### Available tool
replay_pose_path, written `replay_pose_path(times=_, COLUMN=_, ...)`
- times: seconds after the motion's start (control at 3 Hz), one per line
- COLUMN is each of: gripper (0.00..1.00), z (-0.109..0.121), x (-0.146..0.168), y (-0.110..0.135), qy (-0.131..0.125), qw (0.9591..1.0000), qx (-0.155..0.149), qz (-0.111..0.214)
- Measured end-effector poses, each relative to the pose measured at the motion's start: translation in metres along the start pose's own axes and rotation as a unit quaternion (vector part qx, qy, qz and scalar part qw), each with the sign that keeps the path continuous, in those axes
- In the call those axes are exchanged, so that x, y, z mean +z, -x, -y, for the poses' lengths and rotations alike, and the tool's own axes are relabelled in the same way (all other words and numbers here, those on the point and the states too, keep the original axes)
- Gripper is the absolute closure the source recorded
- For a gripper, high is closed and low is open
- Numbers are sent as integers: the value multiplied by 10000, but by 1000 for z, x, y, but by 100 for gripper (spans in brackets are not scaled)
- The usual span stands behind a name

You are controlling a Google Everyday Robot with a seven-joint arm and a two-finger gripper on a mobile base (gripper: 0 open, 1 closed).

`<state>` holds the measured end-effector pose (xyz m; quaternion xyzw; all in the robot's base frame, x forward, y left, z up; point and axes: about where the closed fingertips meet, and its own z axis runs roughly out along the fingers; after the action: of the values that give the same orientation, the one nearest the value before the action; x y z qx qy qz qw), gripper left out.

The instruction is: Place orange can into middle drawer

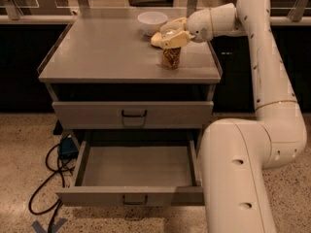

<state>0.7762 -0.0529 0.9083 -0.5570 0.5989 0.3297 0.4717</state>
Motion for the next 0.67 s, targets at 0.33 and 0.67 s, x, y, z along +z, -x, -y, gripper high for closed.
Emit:
replay_pose_path(times=0.33, gripper=100, z=-1, x=-1, y=2, qy=0, qw=10000, qx=2, qz=0)
replay_pose_path(times=0.67, gripper=100, z=-23, x=-15, y=-6, qy=326, qw=9989, qx=289, qz=-187)
